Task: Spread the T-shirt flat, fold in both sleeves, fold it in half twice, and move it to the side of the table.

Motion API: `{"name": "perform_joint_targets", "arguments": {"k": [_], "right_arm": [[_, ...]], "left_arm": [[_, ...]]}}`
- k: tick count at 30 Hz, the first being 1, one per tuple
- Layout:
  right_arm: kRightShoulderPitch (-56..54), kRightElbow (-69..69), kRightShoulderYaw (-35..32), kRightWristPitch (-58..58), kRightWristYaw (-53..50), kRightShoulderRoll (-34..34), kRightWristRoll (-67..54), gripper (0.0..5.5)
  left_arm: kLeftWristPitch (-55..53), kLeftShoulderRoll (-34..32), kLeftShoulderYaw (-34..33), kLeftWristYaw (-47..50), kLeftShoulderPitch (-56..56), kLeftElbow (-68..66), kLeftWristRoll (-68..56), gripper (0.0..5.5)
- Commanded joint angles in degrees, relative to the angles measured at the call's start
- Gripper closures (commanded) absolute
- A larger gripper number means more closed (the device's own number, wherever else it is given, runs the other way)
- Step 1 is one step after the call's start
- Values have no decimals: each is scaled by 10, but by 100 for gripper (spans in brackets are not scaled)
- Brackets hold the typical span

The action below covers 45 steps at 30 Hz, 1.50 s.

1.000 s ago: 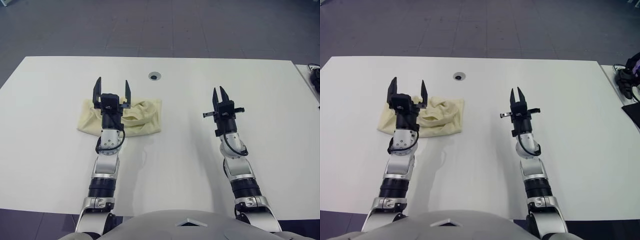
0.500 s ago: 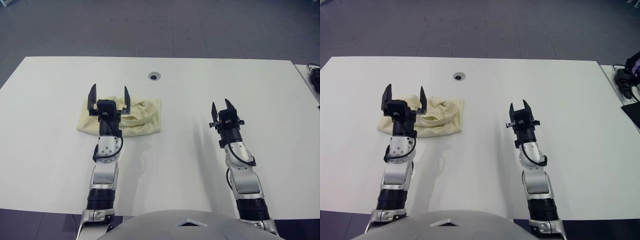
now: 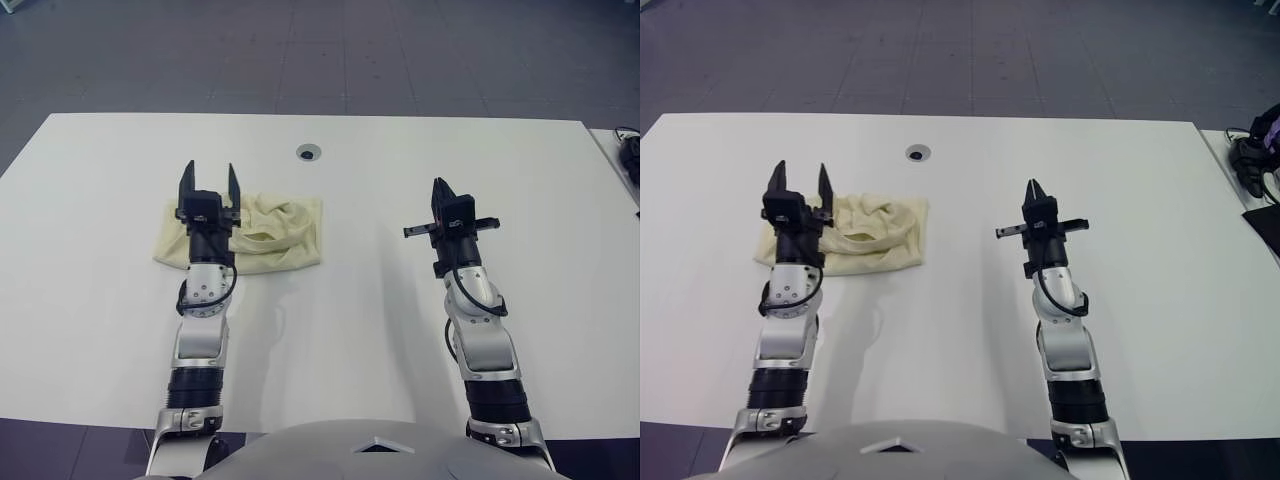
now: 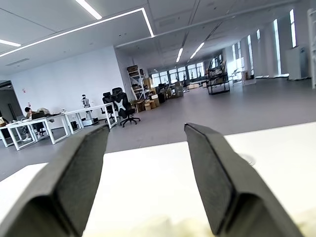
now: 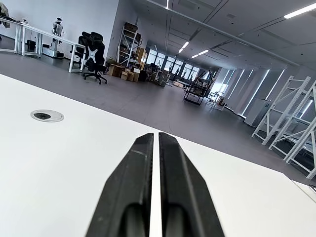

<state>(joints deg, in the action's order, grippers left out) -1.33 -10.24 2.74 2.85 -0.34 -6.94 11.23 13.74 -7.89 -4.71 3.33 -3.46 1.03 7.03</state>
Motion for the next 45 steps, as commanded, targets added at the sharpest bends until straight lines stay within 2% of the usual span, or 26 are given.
{"name": "perform_joint_targets", "arguments": {"k": [1,3,9,11,13,14,17,20,25,29,34,38,45], "right_arm": [[5,-6,0,-2,11,-5,-6,550],[7,-2,-1,-2,8,-4,-4,550],[22,8,-4,0,3,-3,-2,454],[24,6,-1,-10,10,-6,-5,476],[21,6,2,-6,18,-9,-6,513],[19,6,1,1,19,-9,-5,497],[17,5,0,14,25,-12,-3,450],[12,-7,11,18,54,-28,-4,406],[-1,-40,33,98,180,-80,-51,317],[-7,-93,41,172,312,-164,-100,258],[-10,-149,56,217,454,-303,-119,160],[-19,-145,65,218,511,-352,-127,93],[-24,-130,88,217,577,-403,-134,200]], "left_arm": [[1,-38,-17,-38,16,1,-20,306],[-5,-36,-17,-41,24,4,-22,339],[-26,-9,-8,-23,34,16,-13,244],[-18,-16,-12,-22,30,10,-13,265],[-42,-43,-32,-2,19,-7,16,304],[-67,-65,-47,14,11,-31,35,330],[-95,-129,-48,21,-7,-115,91,289],[-82,-151,-9,-21,-27,-187,101,243],[-49,-160,69,-111,-38,-252,106,151],[0,-180,138,-173,-40,-264,131,97],[79,-187,220,-210,-66,-276,166,12],[139,-188,273,-202,-94,-300,208,10],[164,-197,289,-188,-128,-325,223,10]]}}
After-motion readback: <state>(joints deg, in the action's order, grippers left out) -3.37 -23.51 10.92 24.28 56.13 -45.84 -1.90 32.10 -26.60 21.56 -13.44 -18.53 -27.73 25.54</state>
